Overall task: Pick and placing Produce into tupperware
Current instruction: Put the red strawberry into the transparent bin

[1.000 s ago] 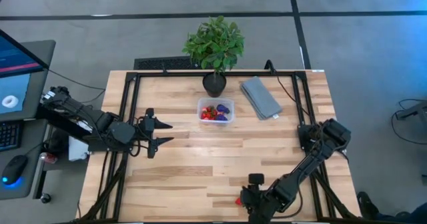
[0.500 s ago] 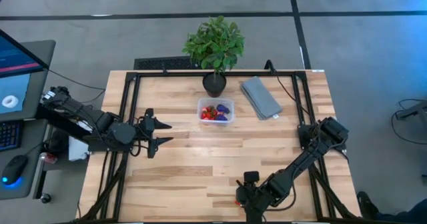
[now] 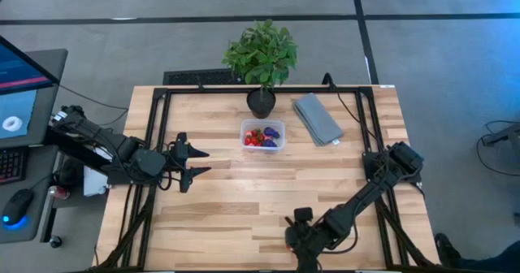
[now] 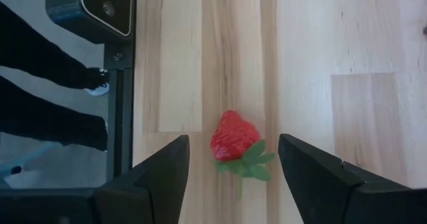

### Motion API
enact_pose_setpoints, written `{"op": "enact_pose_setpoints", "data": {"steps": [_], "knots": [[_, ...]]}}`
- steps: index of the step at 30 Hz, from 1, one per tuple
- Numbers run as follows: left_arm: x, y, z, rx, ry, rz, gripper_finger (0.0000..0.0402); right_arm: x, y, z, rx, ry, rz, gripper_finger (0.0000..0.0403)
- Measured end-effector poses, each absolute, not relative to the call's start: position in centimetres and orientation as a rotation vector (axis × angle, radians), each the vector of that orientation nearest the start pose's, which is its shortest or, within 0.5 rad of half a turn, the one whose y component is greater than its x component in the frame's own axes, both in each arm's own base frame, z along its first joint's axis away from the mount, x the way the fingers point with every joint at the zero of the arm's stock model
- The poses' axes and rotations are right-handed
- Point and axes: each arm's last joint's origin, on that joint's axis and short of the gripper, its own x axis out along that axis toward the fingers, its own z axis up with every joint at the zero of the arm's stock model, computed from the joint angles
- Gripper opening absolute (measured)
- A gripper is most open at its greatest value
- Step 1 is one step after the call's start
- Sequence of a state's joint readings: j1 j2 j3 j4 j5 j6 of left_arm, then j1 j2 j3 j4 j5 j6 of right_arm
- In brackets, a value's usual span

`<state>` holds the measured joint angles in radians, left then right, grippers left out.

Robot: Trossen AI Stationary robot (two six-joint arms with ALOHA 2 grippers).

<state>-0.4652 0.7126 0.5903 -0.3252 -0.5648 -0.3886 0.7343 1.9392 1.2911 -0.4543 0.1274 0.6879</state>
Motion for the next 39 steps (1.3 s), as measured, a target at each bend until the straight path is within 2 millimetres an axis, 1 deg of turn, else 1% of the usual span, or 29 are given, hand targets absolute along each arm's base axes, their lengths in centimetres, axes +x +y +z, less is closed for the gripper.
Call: {"op": "enact_pose_setpoints", "data": {"steps": [7,9,11,21,31,39], "knots": [[14.4,-5.5,26.6,-0.164,0.363,0.169,0.021,29.7,25.5,16.4,0.142,1.127,0.203,0.0256],[14.4,-5.5,26.6,-0.164,0.364,0.169,0.021,29.8,25.6,16.1,0.143,1.138,0.218,0.0256],[14.4,-5.5,26.6,-0.164,0.364,0.169,0.021,29.7,25.6,15.8,0.14,1.16,0.224,0.0256],[14.4,-5.5,26.5,-0.161,0.369,0.17,0.021,29.6,25.6,15.8,0.141,1.165,0.228,0.0256],[14.4,-5.5,26.5,-0.17,0.37,0.174,0.021,30.0,25.7,14.1,0.145,1.192,0.213,0.0256],[14.4,-5.5,26.4,-0.171,0.38,0.177,0.021,30.2,25.8,13.5,0.156,1.206,0.225,0.0256]]}}
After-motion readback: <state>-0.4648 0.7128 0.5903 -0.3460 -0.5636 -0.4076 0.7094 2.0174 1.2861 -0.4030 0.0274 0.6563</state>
